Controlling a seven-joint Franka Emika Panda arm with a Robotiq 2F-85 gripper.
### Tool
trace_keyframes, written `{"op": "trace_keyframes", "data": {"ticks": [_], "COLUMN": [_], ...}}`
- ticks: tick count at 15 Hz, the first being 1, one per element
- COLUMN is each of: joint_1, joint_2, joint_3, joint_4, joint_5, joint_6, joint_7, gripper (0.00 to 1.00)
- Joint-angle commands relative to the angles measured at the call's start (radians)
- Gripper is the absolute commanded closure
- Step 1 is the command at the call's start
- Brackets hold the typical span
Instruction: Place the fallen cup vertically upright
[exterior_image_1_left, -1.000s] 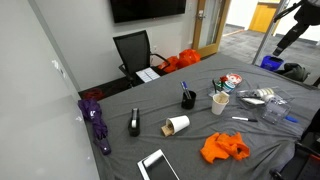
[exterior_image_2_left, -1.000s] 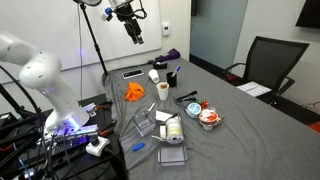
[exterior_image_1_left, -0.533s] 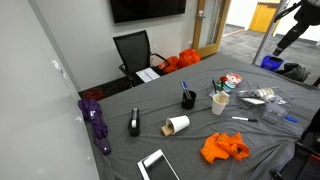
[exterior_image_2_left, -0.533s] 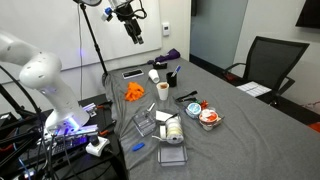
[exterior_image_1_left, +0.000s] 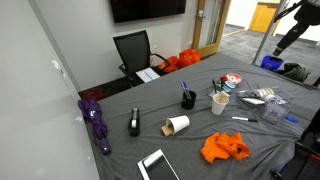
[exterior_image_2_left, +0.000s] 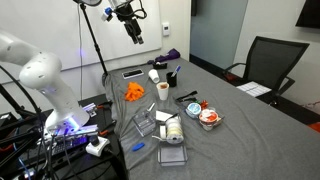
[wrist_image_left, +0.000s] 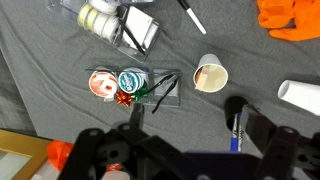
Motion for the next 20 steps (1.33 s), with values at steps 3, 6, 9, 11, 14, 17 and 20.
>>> {"op": "trace_keyframes", "data": {"ticks": [3,6,9,11,14,17,20], "joint_1": [0.000,0.000,0.000,0.000,-0.007,-0.001,0.015], "joint_2": [0.000,0.000,0.000,0.000,0.021,0.062,0.117], "joint_3": [0.000,0.000,0.000,0.000,0.071,0.140,0.181], "joint_4": [0.002,0.002,0.002,0.002,-0.016,-0.021,-0.015], "joint_5": [0.000,0.000,0.000,0.000,-0.065,-0.102,-0.097], "joint_6": [-0.002,-0.002,-0.002,-0.002,0.017,0.019,0.032], "joint_7": [0.000,0.000,0.000,0.000,0.081,0.195,0.290], "gripper": [0.00,0.00,0.00,0.00,0.00,0.00,0.00]}}
